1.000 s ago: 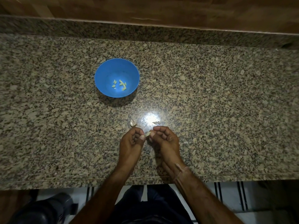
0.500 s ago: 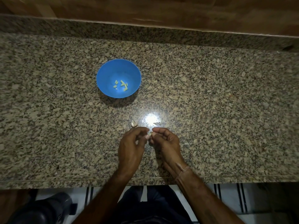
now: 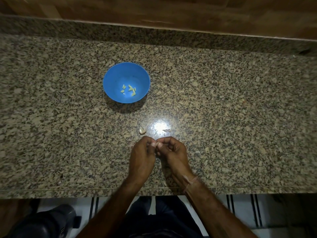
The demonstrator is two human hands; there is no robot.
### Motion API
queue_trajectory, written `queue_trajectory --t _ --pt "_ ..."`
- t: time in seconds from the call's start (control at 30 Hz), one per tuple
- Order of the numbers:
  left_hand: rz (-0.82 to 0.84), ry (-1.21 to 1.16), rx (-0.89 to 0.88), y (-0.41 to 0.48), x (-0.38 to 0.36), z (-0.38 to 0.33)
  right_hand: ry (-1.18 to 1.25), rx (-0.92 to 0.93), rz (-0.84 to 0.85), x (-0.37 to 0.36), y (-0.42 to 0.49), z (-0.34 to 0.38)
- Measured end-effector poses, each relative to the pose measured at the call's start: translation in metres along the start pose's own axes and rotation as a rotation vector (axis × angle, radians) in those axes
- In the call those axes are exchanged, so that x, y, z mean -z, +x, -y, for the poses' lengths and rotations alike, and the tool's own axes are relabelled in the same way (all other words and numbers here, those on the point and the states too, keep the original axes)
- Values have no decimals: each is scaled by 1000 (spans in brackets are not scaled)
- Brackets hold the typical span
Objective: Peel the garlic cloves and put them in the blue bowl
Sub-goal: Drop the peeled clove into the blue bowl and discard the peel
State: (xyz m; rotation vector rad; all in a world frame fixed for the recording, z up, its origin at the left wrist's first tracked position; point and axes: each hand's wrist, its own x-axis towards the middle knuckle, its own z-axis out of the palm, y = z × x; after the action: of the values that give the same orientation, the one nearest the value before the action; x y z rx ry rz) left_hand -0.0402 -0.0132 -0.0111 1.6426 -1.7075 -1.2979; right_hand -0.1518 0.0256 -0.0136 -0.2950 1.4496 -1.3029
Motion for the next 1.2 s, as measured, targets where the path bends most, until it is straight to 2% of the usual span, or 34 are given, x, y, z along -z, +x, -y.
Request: queue_trajectory --t 0.1,0.17,0.27,0.4,0.53,0.7,0.83,1.0,1.07,1.17,1.2 --pt "22 204 -95 -2 -1 -2 -77 58 12 1 0 -2" --pt "26 239 -107 -3 -1 -2 -129 91 11 2 0 -1" --pt "33 225 -77 -5 -2 -4 -115 80 -19 2 -1 -1" --pt "-80 171 26 -2 1 -3 52 -14 -51 2 -1 -2" --pt "-121 168 -60 2 3 4 24 -23 -61 9 0 2" --pt "-161 203 -62 -1 7 5 50 -30 -37 9 0 6" --pt "-127 76 -120 -5 12 6 48 -39 4 7 -1 9" --pt "-137 112 -145 -9 16 10 97 -85 60 -2 -2 4" --pt "-159 116 -115 -8 21 15 -24 -14 73 3 -3 4" --pt "-265 96 -52 -2 37 28 -477 261 65 25 -12 4" --pt "-299 103 -39 1 43 34 -600 299 79 33 -18 1"
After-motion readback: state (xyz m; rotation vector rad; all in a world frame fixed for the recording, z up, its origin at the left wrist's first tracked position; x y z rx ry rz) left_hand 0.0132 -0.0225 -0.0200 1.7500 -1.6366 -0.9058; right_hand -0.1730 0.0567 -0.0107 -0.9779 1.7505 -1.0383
